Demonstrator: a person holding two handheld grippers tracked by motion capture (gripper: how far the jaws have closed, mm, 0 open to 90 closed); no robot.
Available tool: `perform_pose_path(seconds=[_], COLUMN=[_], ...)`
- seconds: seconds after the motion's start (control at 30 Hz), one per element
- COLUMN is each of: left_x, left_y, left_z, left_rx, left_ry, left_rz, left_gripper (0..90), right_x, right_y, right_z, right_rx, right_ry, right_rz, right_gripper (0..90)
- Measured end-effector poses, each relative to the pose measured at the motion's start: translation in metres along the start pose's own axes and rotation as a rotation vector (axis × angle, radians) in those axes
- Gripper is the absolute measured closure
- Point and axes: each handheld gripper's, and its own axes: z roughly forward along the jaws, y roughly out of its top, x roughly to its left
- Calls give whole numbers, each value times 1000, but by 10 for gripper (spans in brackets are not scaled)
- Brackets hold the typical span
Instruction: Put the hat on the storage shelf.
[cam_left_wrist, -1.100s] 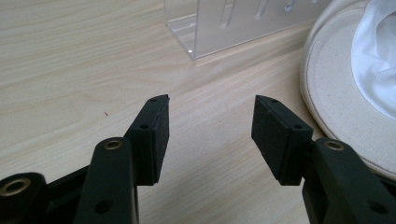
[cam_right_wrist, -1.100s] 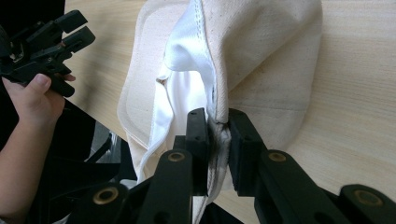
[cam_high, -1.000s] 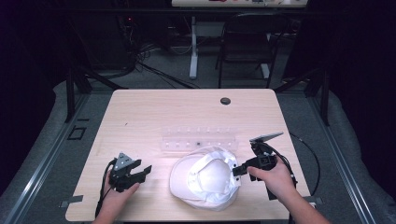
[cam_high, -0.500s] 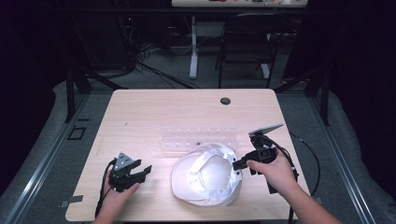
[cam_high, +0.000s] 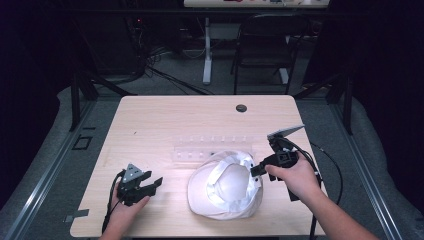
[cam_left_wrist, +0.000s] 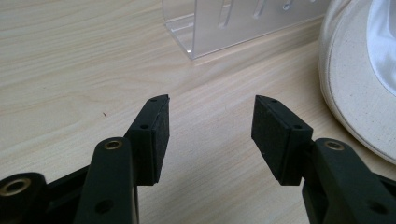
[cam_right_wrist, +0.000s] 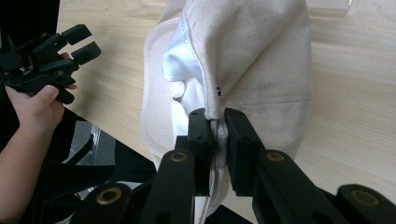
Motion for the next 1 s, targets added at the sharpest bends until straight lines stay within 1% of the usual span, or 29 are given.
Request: perform_pose_path(seconds=[0.07,0.1,0.17,0.23,0.27,0.3,0.37,0.4,0.47,0.5,0.57,0.6,0.63,0.67,0.7,0.73,0.77,0.8,0.97,1.0], left_x=[0,0,0,0,0,0,0,0,0,0,0,0,0,0,0,0,0,0,0,0], left_y=[0,0,0,0,0,0,0,0,0,0,0,0,0,0,0,0,0,0,0,0], left_z=[0,0,0,0,0,0,0,0,0,0,0,0,0,0,0,0,0,0,0,0], left_rx=[3,3,3,2,7,6,5,3,1,0,4,0,5,2,5,6,6,7,1,2], left_ry=[-1,-1,0,0,0,-1,-1,0,1,1,-2,0,-2,0,-1,-2,-2,-2,-1,-2], left_rz=[1,1,2,4,6,6,5,3,2,2,3,2,4,5,5,6,6,6,4,3], left_gripper=[469,470,470,470,470,470,470,470,470,470,470,470,470,470,470,470,470,470,470,470], right_x=[4,5,7,9,11,12,15,16,17,18,19,20,22,22,23,24,26,27,33,35], right_y=[1,2,4,6,6,7,8,9,10,11,12,13,13,15,15,16,17,18,23,23], right_z=[-2,-4,-5,-6,-6,-7,-7,-7,-8,-9,-10,-11,-11,-13,-13,-15,-15,-16,-23,-24], right_rx=[-7,8,5,23,16,29,25,18,22,35,22,28,18,32,21,32,19,12,12,2], right_ry=[-8,-10,-18,-23,-24,-32,-33,-30,-16,-12,5,8,10,17,25,34,37,42,84,84], right_rz=[6,-8,-10,-22,-13,-26,-22,-17,-8,-15,-3,-2,12,1,6,-1,9,5,-3,8], right_gripper=[815,816,815,815,815,815,815,815,816,816,816,816,816,816,816,817,817,817,818,818])
